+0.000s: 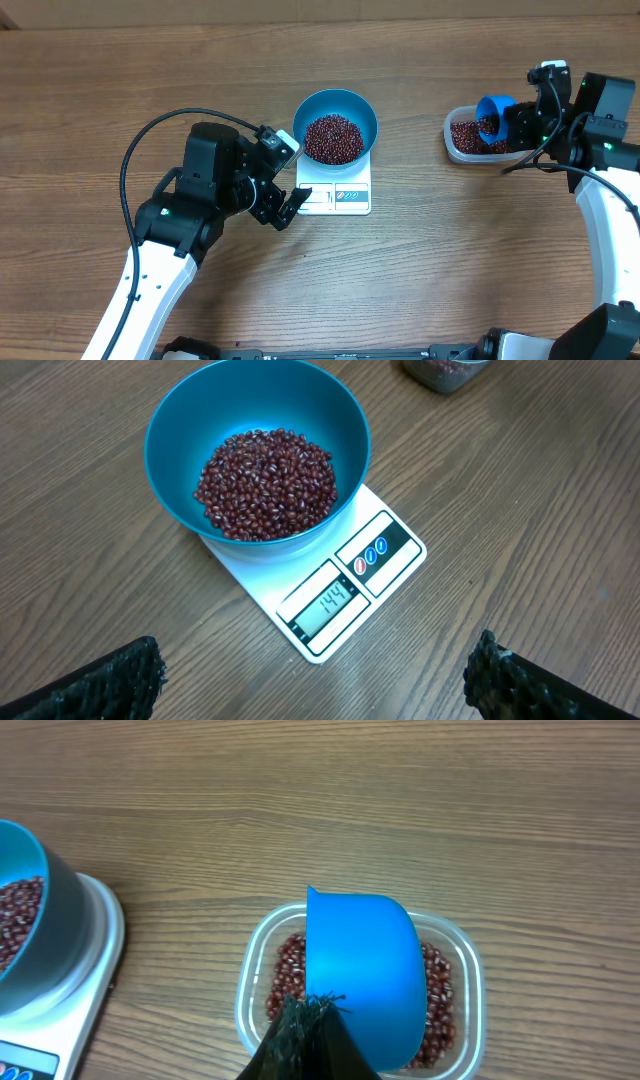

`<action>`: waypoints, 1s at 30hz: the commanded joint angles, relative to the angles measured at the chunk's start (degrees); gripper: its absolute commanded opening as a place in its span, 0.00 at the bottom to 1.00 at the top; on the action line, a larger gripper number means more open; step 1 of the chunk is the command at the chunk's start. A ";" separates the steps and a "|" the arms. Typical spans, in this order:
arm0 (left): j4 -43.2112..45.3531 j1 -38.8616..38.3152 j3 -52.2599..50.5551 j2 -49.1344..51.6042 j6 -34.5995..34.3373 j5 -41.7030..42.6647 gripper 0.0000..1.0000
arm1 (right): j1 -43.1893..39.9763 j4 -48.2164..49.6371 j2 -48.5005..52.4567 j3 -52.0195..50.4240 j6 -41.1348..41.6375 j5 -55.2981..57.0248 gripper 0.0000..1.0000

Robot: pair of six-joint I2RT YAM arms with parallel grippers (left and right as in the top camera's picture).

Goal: Scoop item into bowl and weigh 150g on scale
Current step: 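Drag the scoop through the beans and lift it partly filled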

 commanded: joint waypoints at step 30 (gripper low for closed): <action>0.02 0.31 1.46 0.09 -0.81 0.85 1.00 | -0.28 0.13 -1.60 1.79 8.15 -2.14 0.04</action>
